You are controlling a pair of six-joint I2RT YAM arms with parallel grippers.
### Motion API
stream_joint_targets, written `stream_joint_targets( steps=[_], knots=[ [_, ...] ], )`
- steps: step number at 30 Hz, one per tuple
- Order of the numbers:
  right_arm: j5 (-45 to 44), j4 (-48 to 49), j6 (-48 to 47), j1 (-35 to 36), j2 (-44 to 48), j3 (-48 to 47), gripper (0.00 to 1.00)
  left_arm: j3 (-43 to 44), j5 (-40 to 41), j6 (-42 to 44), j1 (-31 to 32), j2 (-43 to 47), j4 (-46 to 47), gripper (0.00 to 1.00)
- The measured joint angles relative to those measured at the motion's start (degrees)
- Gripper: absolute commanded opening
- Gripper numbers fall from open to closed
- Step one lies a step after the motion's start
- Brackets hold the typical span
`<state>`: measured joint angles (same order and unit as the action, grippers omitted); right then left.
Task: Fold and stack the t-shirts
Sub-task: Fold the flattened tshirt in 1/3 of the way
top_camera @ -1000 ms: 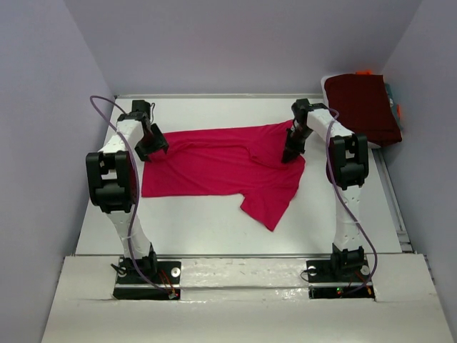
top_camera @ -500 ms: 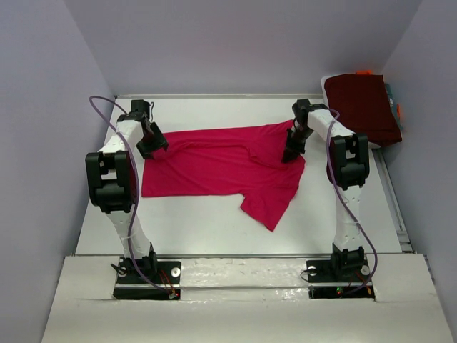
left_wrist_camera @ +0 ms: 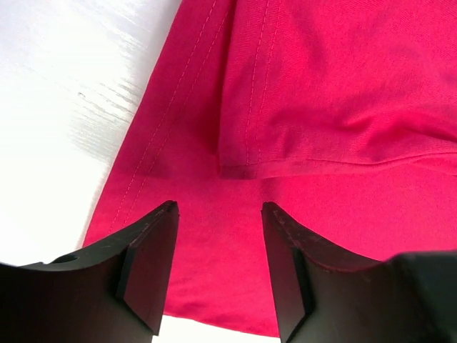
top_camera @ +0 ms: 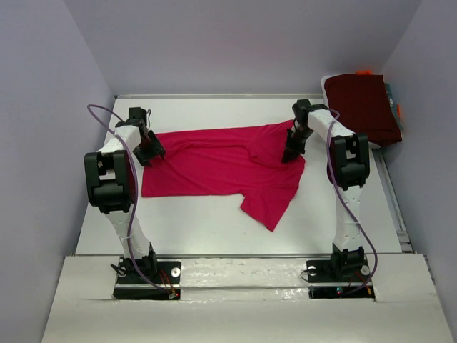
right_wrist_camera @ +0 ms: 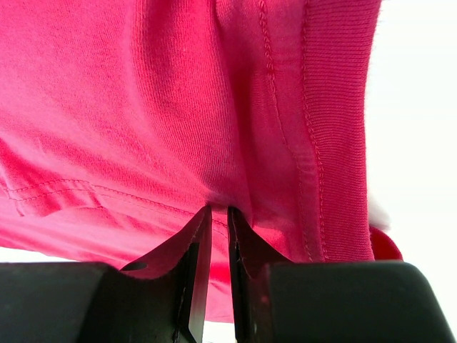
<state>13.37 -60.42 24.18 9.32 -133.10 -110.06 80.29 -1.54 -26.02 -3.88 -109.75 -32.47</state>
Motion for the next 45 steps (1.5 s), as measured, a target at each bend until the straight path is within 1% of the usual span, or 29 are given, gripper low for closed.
stream_joint_targets(
  steps=[6,13,14,17,20,37,45],
  knots=[
    [0.00,0.42,0.00,0.00,0.28,0.42,0.21,-0.35,-0.15,-0.09,0.00,0.00,1.18,0.53],
    [0.04,0.92,0.02,0.00,0.63,1.07,0.21,-0.44,-0.15,-0.04,0.00,0.00,2.14,0.42],
    [0.09,0.94,0.02,0.00,0.66,1.11,0.21,-0.44,-0.15,-0.07,0.00,0.00,2.21,0.38],
    [0.15,0.94,0.02,0.00,0.68,1.14,0.21,-0.44,-0.15,0.00,0.00,0.00,2.47,0.33],
    [0.15,0.96,0.02,0.00,0.68,1.14,0.21,-0.44,-0.13,0.02,-0.15,0.00,2.62,0.31],
    [0.15,0.94,0.02,0.00,0.70,1.16,0.21,-0.44,0.22,0.09,-0.76,-0.11,2.84,0.31],
    [0.13,0.94,0.00,0.00,0.70,1.16,0.21,-0.44,0.26,0.22,-1.16,-2.32,3.54,0.30]
  ],
)
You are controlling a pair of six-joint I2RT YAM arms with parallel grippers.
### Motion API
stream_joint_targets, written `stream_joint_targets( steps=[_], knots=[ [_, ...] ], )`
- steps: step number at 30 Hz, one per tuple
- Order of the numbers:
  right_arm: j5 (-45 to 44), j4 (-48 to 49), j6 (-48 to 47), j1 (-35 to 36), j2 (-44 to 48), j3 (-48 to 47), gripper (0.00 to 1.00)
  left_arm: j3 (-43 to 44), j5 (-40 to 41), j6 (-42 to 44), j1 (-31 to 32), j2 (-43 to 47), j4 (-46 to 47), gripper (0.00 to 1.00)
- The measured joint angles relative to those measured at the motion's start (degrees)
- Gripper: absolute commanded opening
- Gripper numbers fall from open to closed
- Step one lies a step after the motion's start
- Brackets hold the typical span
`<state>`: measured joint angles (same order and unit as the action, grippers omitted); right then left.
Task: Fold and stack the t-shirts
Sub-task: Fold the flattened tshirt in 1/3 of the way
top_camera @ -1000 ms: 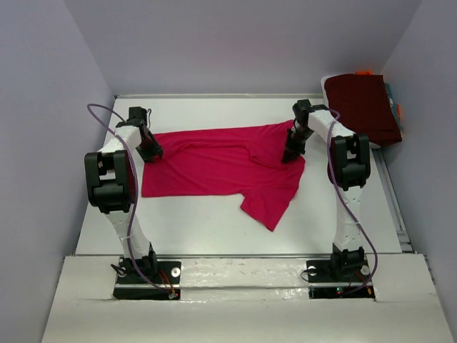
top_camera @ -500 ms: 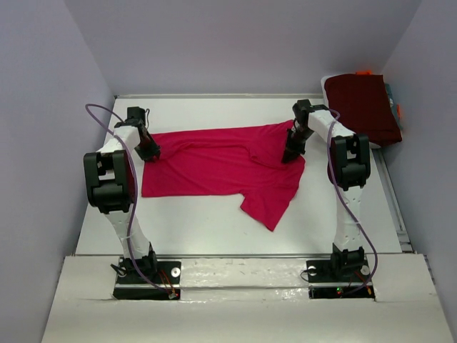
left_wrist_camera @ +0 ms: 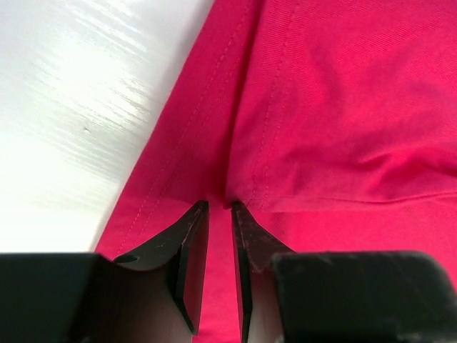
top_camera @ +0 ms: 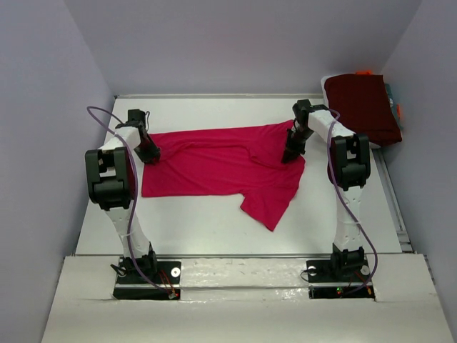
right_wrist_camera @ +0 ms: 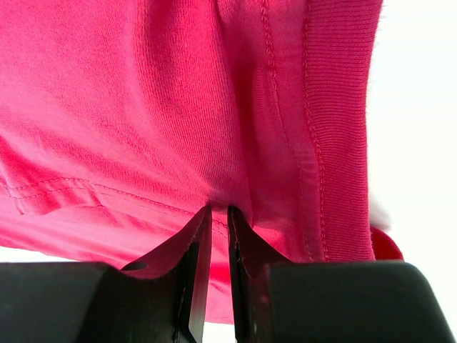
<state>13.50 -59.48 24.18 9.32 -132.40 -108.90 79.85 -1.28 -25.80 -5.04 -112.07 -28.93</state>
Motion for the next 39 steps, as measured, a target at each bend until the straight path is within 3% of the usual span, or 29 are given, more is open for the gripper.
stream_joint_targets(
  steps=[16,22,36,39],
  knots=[
    [0.00,0.00,0.00,0.00,0.04,0.04,0.21,0.00,0.96,0.07,-1.03,-1.29,0.48,0.33],
    [0.00,0.00,0.00,0.00,0.04,0.07,0.21,0.00,-0.66,0.63,-1.07,-1.27,1.25,0.42],
    [0.35,0.24,0.02,0.00,0.50,1.09,0.21,0.00,-3.13,1.38,-1.07,-1.20,2.89,0.79],
    [0.39,0.42,0.02,0.00,0.66,1.38,0.21,0.07,-3.26,1.31,-1.07,-1.16,3.06,0.81]
  ],
)
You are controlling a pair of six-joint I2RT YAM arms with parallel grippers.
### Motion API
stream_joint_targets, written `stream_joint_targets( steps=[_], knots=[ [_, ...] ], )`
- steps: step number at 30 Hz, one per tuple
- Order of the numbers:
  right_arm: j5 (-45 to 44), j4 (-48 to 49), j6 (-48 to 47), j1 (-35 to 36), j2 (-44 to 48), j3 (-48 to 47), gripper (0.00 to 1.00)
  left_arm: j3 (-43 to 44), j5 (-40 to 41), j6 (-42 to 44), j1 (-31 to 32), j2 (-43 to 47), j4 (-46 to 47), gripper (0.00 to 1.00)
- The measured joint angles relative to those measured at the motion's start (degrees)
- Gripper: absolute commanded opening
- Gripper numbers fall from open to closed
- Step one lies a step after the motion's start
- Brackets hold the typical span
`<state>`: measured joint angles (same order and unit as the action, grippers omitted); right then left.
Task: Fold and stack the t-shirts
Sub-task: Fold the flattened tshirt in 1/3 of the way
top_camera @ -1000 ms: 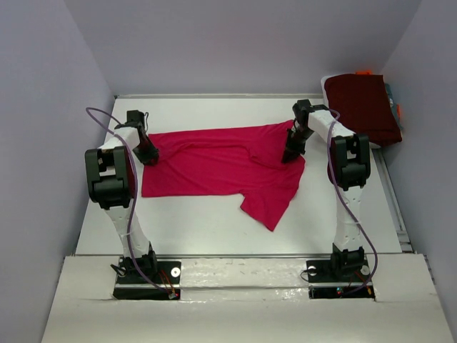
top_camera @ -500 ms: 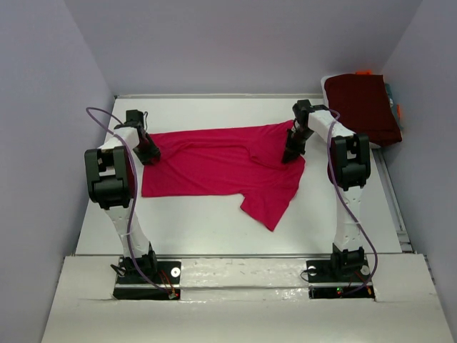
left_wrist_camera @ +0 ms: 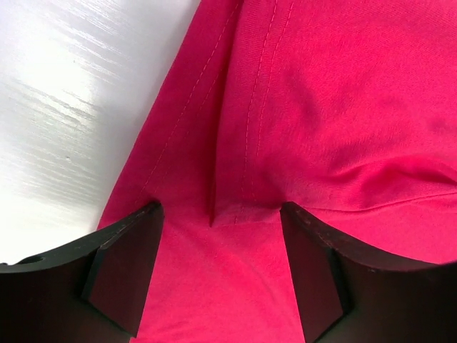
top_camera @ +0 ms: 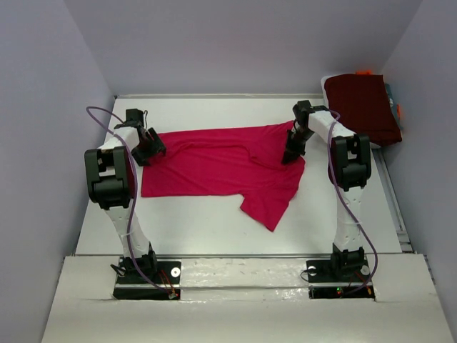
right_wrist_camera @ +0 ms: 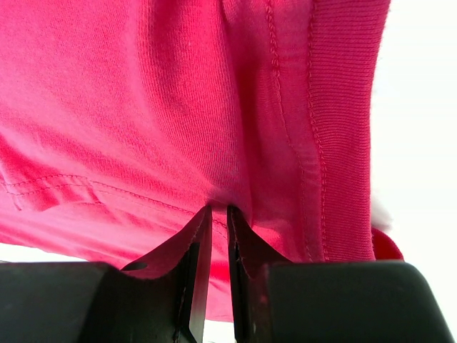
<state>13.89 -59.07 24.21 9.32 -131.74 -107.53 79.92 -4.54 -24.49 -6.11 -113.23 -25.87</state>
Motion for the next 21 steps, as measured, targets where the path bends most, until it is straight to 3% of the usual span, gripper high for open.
stream_joint_targets(
  steps=[5,11,21],
  knots=[
    [0.11,0.22,0.00,0.00,0.26,0.48,0.21,0.07,0.20,0.07,0.00,0.00,-0.04,0.69],
    [0.15,0.74,0.02,0.00,0.59,1.07,0.21,0.07,0.15,0.09,0.00,0.00,-0.07,0.48],
    [0.15,1.18,0.02,0.00,0.85,1.51,0.21,0.07,-0.55,0.37,0.00,0.00,-0.02,0.32]
  ],
)
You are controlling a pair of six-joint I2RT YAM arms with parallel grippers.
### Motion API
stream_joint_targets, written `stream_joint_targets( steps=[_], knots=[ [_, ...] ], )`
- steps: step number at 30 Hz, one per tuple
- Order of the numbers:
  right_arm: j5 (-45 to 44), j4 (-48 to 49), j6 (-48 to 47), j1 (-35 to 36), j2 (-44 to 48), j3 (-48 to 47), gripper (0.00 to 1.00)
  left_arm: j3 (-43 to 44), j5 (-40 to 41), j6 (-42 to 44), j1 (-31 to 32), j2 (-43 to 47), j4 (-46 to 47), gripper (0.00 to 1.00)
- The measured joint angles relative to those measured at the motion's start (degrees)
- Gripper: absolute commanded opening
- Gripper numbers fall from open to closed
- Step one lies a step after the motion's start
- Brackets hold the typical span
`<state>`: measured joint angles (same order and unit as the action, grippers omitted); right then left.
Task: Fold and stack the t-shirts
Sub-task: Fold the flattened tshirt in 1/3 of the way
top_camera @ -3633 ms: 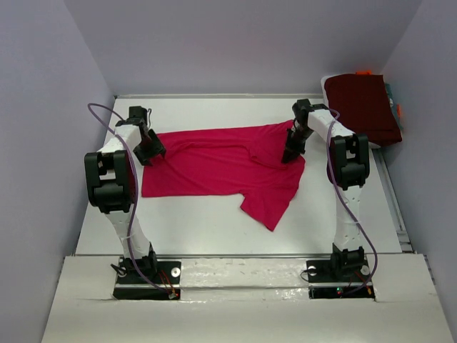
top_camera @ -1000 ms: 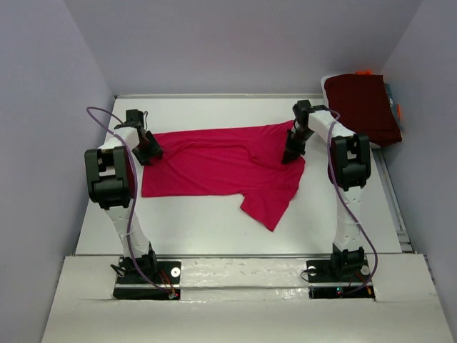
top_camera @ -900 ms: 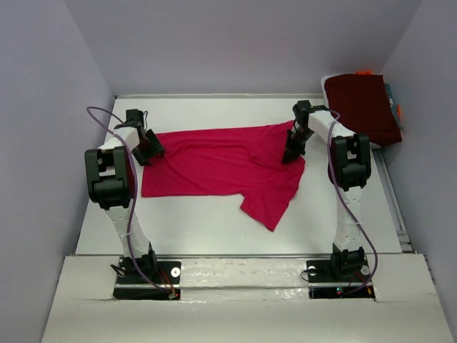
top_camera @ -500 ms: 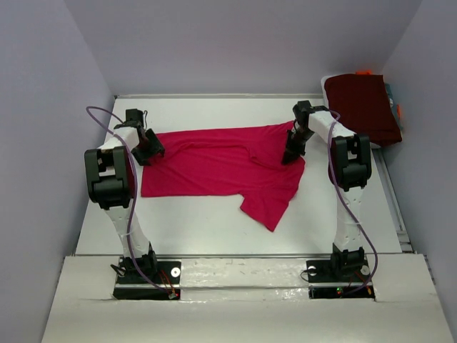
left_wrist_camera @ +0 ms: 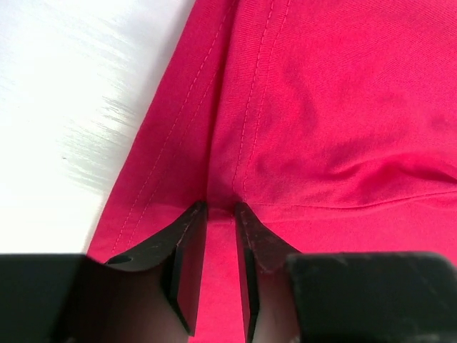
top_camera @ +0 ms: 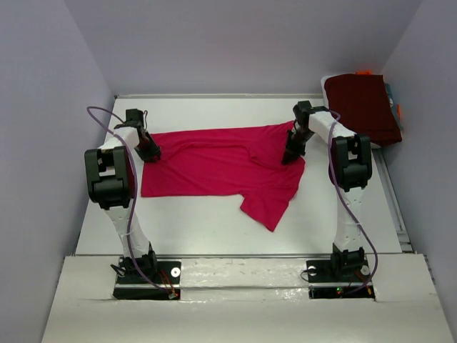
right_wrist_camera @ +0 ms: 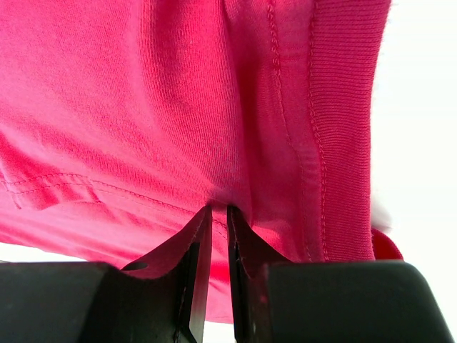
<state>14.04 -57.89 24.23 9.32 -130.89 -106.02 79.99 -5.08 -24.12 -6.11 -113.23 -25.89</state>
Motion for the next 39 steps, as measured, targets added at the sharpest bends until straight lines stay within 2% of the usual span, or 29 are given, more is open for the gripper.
stream_joint_targets(
  steps=[6,12,39],
  knots=[
    [0.00,0.00,0.00,0.00,0.00,0.00,0.21,0.00,-0.52,0.15,0.00,0.00,0.00,0.24],
    [0.00,0.00,0.00,0.00,0.00,0.00,0.21,0.00,-0.52,0.31,0.00,0.00,-0.02,0.06],
    [-0.02,-0.02,0.00,0.00,0.00,0.00,0.21,5.18,7.17,0.28,0.00,0.04,-4.55,0.06]
  ],
)
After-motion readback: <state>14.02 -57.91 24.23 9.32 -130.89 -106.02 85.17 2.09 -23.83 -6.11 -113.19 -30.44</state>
